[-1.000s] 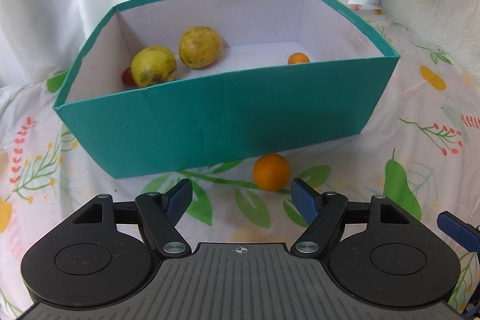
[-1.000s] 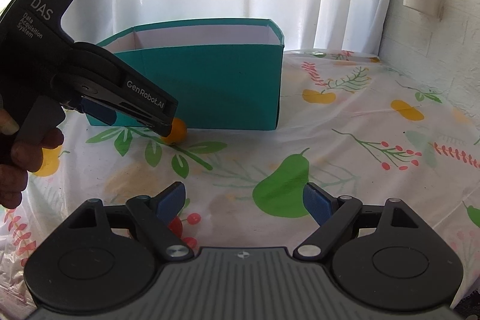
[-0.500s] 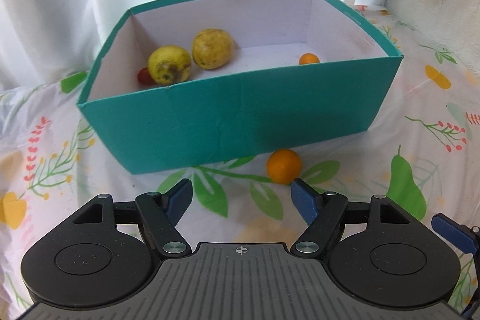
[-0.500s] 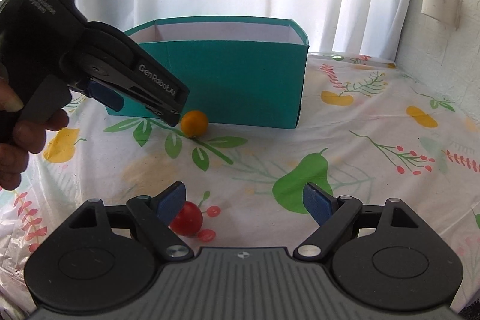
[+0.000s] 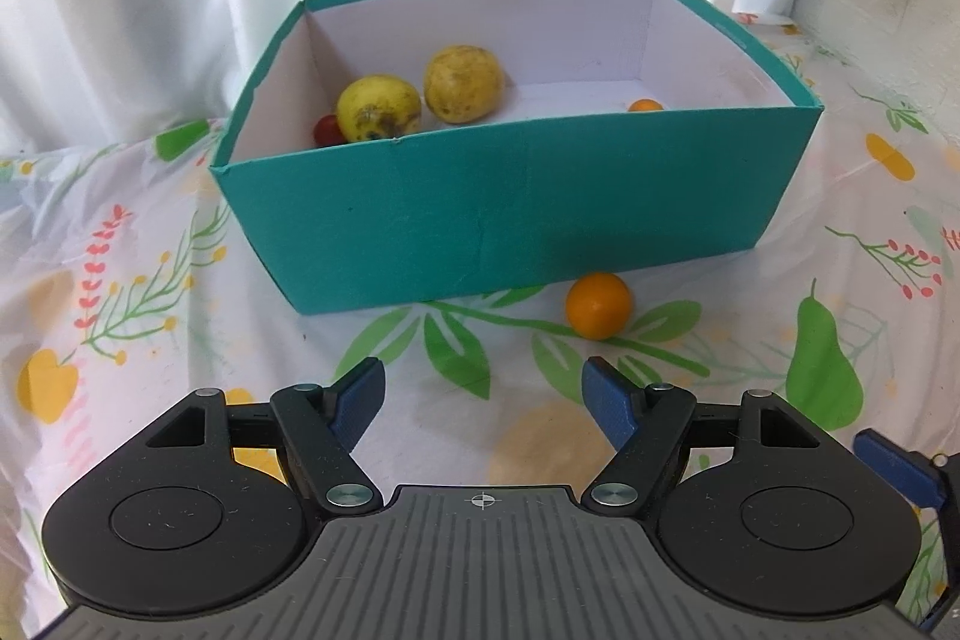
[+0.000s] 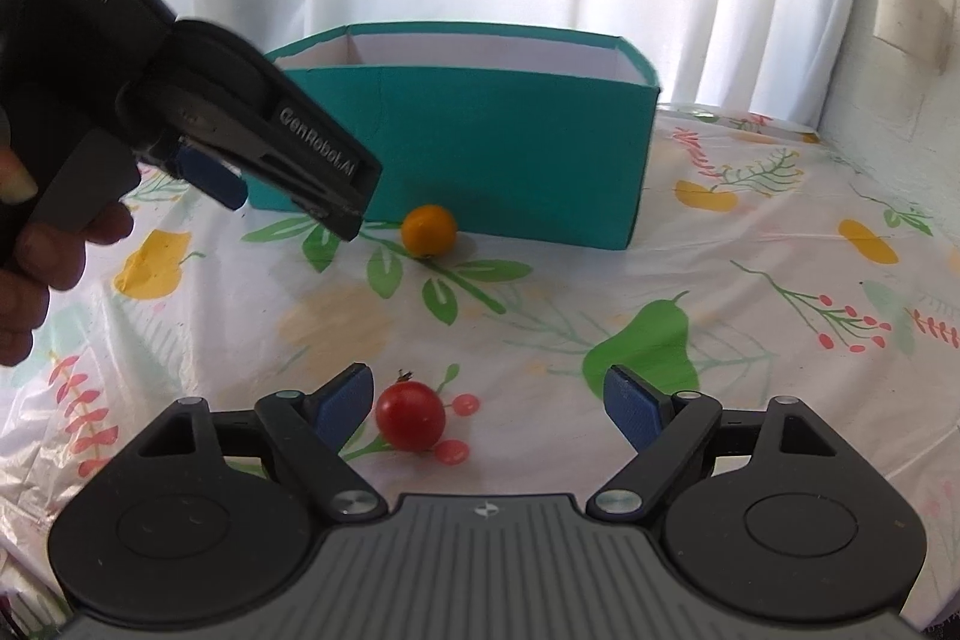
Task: Organize fruits
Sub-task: 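Move both tools back toward the last mandarin and tomato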
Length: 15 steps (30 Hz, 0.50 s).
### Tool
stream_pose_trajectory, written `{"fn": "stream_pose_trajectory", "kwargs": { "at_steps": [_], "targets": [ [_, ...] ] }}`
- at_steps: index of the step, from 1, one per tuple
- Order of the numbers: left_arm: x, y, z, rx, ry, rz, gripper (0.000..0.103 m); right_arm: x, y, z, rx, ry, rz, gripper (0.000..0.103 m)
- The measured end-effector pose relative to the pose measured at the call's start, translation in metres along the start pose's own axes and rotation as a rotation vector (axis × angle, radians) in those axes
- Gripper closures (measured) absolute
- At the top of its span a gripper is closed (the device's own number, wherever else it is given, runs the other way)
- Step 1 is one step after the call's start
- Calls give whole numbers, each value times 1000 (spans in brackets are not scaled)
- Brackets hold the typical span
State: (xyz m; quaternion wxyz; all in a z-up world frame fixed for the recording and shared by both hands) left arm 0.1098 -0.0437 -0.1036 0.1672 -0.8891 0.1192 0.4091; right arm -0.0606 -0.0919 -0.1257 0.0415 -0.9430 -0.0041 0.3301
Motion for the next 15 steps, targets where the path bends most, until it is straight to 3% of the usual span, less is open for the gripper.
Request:
{"fn": "stream_pose_trajectory", "kwargs": {
  "at_steps": [7,15],
  "targets": [
    [1,-1,1,-6,-11,-9,25,6,-3,4,-9,-30,-20,32],
    [7,5,2,9,-24,-4,25,10,-6,6,-26,-43,-32,34]
  ]
}}
Point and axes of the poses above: each gripper's, at about its wrist camera, not at the fingertips, and x roughly the way its jaws point, y to its right, z to its underside, the point moved 8 cm from there along x, roughly the way its jaws point, and after that the axes turned 11 degrees about -z, right-handed, at the moved point
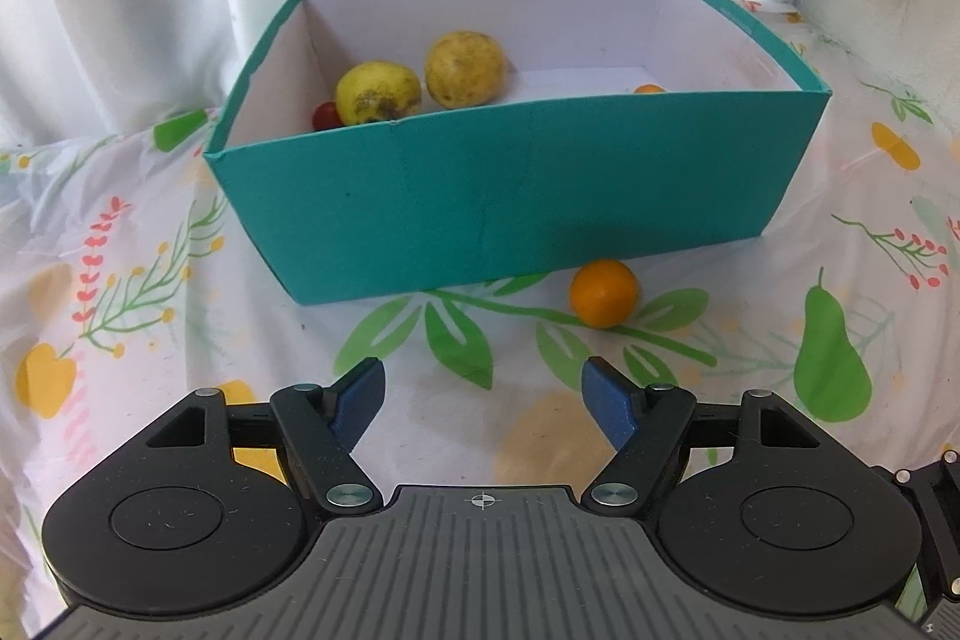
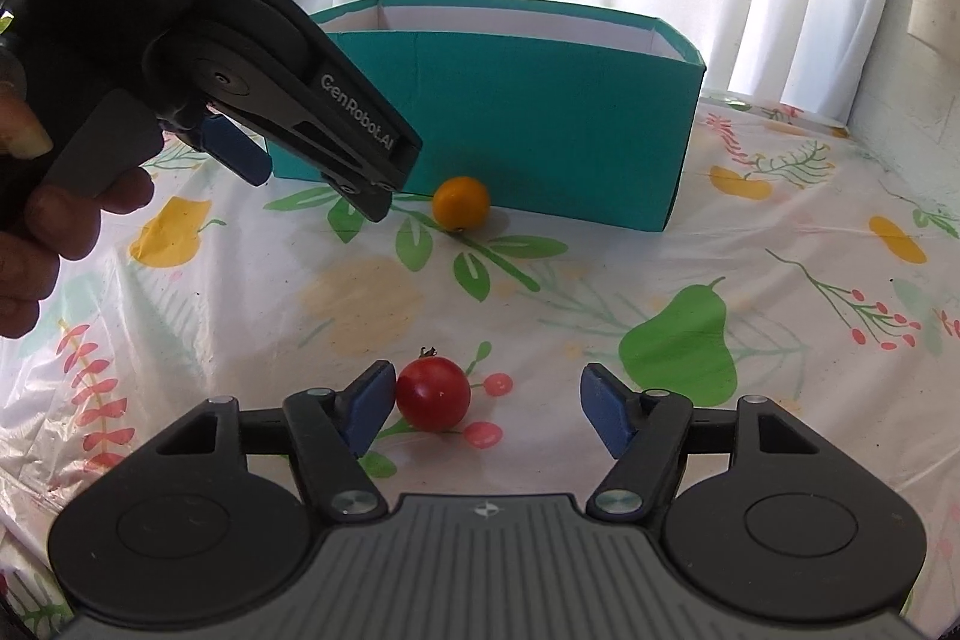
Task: Organize fruits
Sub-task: 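Move both tools back toward the last mandarin and tomato, then grasp the mandarin with the left tool while the right tool grasps the red tomato, then lift the mandarin and tomato and carry them over the teal box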
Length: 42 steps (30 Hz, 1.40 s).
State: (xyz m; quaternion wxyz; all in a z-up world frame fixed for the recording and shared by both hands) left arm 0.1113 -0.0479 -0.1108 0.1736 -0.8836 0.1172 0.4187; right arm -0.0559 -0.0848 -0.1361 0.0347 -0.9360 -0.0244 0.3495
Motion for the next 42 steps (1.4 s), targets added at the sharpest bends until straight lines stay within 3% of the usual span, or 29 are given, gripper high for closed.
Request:
{"fn": "stream_pose_trajectory", "kwargs": {
  "at_steps": [10,16,26,33,42],
  "targets": [
    [19,23,-13,8,35,32,26,4,13,5,39,-21,25,37],
    [33,40,-19,27,22,57,35,7,19,4,53,-20,30,47],
    [46,52,-21,42,17,99,67,12,24,1,53,-2,25,74],
    [43,48,-19,44,28,102,68,13,29,-1,64,3,31,77],
    [14,31,-27,15,77,65,68,5,45,-6,94,21,120,77]
  ]
}}
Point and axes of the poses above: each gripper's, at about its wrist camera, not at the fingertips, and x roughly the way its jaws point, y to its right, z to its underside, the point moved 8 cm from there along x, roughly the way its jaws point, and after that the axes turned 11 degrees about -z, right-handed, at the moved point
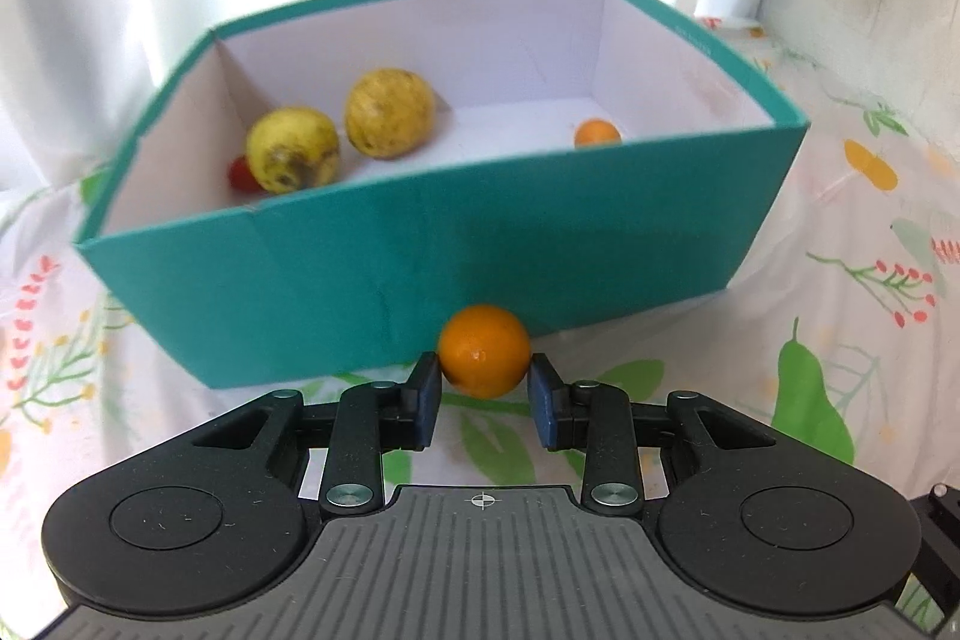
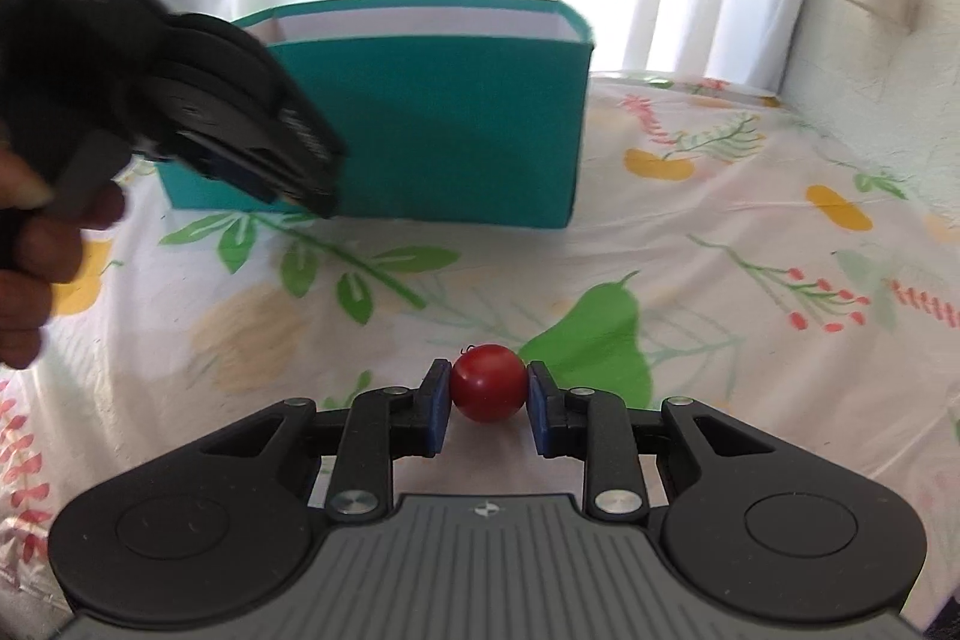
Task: Organize fruits
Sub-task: 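Lift the mandarin and tomato and carry them over the teal box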
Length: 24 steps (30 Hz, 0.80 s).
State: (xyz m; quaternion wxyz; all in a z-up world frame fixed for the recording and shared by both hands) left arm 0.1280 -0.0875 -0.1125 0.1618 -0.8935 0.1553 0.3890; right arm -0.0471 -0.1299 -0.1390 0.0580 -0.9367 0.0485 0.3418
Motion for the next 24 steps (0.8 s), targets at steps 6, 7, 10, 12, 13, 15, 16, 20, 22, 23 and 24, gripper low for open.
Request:
{"fn": "stream_pose_trajectory", "kwargs": {
  "at_steps": [6,7,10,12,13,15,16,20,22,23,24],
  "targets": [
    [-25,-16,-7,-34,26,-25,68,-11,7,-15,0,47,34,77],
    [-31,-20,-8,-43,34,-30,68,-13,9,-20,2,59,40,77],
    [-44,-30,-15,-75,50,-42,68,-20,14,-39,4,99,60,77],
    [-56,-38,-23,-96,71,-48,68,-26,16,-55,1,133,70,77],
    [-62,-42,-29,-105,83,-51,68,-29,16,-65,-4,156,74,77],
    [-71,-49,-40,-119,97,-71,68,-35,18,-86,-13,199,79,77],
    [-77,-53,-48,-124,109,-79,68,-40,18,-98,-13,227,76,77],
    [-100,-68,-81,-150,179,-108,68,-56,15,-149,-45,335,66,77],
    [-113,-76,-99,-163,223,-127,68,-65,10,-173,-65,395,53,77],
    [-119,-80,-108,-172,243,-135,68,-68,7,-183,-73,418,44,77],
    [-125,-84,-116,-181,264,-142,68,-70,7,-194,-78,440,36,77]
  ]
}}
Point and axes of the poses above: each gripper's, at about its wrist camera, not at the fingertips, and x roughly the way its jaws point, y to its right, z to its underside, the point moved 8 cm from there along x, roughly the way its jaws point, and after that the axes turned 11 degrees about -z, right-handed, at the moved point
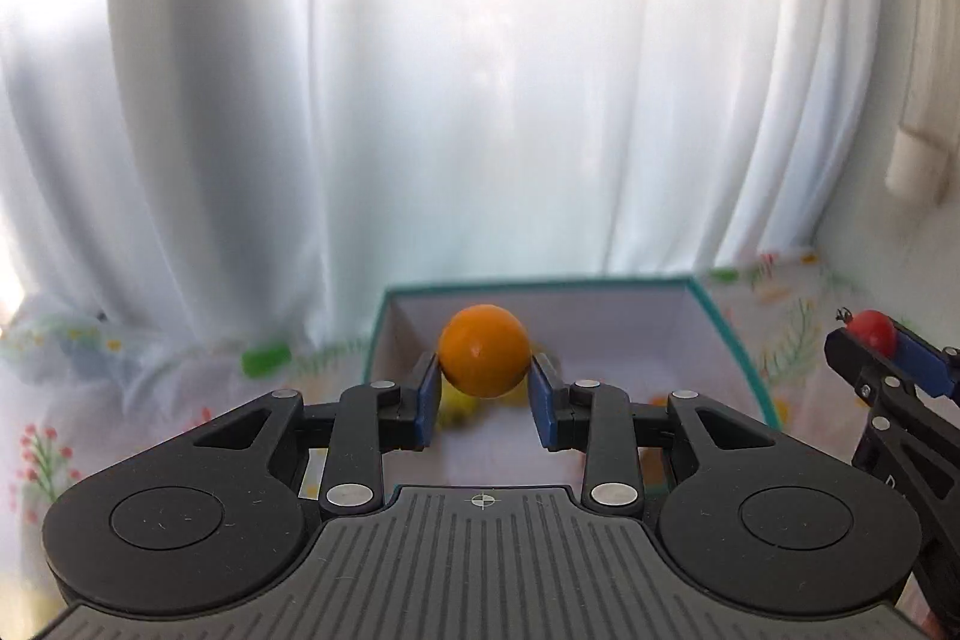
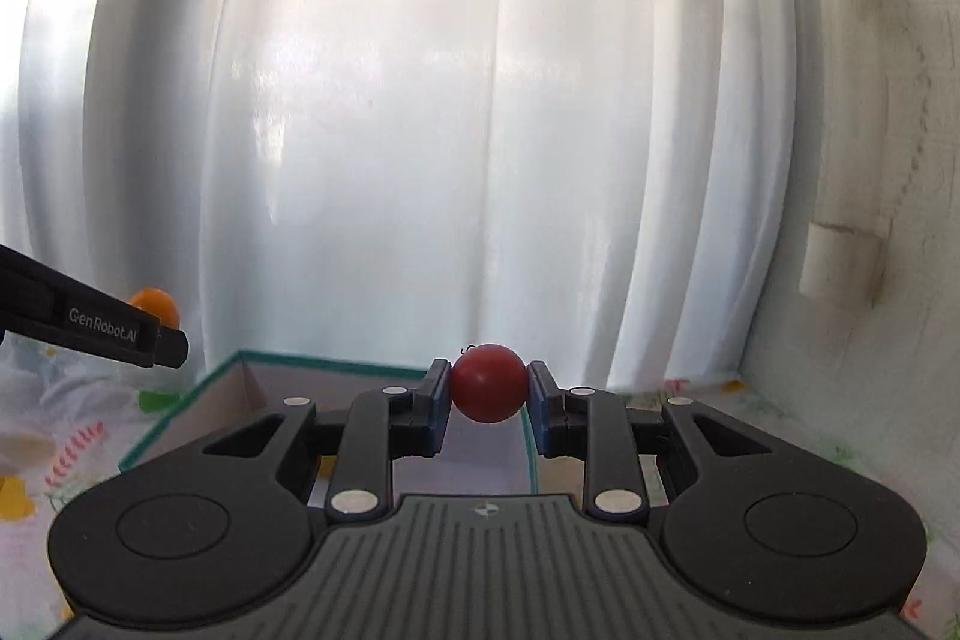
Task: Organize fruits
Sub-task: 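Lift the mandarin and tomato and carry them over the teal box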
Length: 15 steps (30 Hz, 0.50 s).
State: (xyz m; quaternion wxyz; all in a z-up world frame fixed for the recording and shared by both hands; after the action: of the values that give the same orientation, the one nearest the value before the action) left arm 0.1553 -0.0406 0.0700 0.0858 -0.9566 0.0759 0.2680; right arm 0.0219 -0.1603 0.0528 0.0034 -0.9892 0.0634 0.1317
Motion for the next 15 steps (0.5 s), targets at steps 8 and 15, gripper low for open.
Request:
{"fn": "stream_pose_trajectory", "kwargs": {
  "at_steps": [8,15],
  "targets": [
    [20,0,-8,-17,-5,-46,68,23,2,-13,-4,41,-32,77],
    [54,-4,10,-17,-75,-74,68,50,7,-4,9,-4,-44,77]
  ]
}}
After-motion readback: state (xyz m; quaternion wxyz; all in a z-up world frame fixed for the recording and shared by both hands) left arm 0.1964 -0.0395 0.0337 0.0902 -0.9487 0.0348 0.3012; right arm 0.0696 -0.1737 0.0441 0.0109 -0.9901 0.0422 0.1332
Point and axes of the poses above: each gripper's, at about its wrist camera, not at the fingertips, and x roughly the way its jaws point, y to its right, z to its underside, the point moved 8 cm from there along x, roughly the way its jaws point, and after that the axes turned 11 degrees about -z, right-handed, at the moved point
